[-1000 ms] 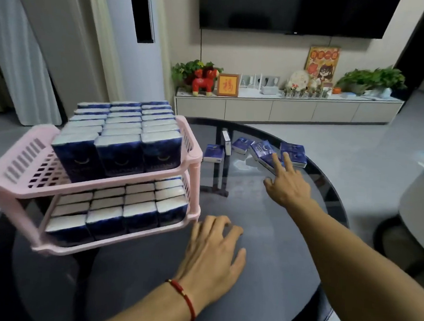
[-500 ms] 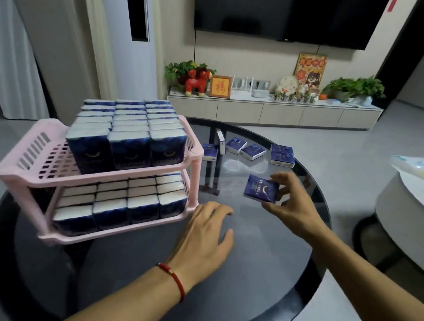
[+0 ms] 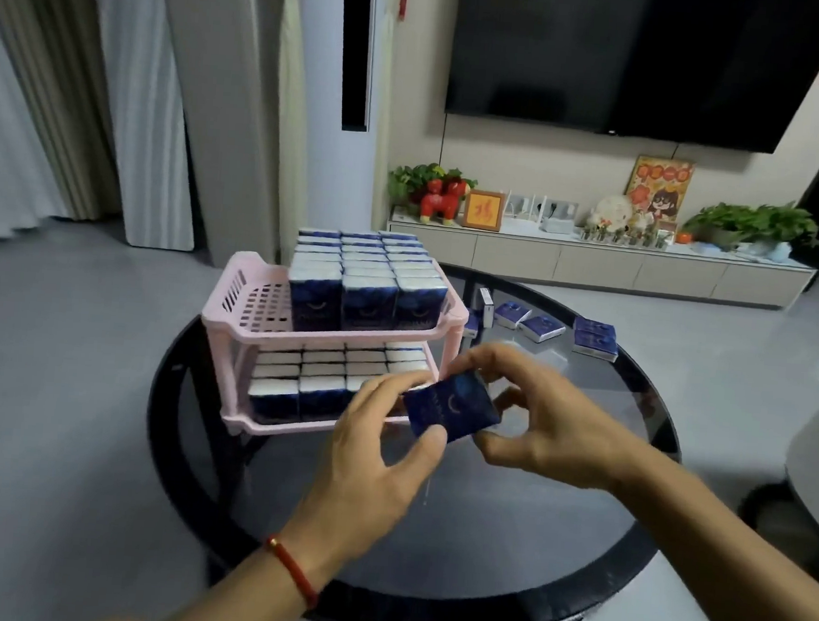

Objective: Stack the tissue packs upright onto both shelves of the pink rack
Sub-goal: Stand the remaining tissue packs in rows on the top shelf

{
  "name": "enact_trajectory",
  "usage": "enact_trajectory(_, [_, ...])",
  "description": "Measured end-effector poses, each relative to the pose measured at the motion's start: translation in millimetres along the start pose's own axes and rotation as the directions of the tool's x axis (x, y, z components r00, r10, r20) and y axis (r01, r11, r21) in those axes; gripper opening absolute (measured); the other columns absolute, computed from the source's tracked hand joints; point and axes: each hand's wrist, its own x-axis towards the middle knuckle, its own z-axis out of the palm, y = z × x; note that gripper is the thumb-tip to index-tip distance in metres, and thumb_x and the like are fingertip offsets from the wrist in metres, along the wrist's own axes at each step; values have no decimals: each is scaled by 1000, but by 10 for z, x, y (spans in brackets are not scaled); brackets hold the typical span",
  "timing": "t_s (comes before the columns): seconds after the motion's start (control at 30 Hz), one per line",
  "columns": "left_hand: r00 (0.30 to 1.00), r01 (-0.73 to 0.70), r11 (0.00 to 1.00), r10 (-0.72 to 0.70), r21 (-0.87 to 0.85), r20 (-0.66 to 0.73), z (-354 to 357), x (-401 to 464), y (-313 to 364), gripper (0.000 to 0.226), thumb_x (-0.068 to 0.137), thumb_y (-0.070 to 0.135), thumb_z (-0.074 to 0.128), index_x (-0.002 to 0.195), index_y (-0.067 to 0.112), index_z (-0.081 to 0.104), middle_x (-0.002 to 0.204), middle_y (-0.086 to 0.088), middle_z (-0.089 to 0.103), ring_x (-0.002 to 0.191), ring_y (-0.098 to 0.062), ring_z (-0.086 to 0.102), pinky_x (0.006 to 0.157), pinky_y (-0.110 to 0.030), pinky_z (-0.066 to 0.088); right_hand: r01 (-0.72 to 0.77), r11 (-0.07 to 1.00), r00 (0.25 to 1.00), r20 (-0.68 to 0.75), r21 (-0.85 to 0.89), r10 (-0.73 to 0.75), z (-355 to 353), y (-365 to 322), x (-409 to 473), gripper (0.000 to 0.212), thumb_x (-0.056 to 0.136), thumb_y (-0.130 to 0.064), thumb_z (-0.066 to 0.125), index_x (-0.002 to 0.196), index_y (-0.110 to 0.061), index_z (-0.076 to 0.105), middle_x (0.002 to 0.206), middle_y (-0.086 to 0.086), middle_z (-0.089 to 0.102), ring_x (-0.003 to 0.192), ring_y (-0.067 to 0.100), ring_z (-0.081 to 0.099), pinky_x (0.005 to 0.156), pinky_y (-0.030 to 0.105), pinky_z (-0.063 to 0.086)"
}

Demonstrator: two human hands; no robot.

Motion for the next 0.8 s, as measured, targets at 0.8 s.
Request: enact_trajectory(0.8, [898, -52, 907, 225, 417, -377, -936, 747, -258, 44, 85, 7, 80, 122, 19, 61, 122, 9, 57, 108, 2, 51, 90, 1, 41, -7, 835, 884, -394, -551, -252, 550, -69, 1174, 61, 86, -39, 49, 146, -30, 48, 150, 0, 49, 143, 24, 39, 125, 50, 20])
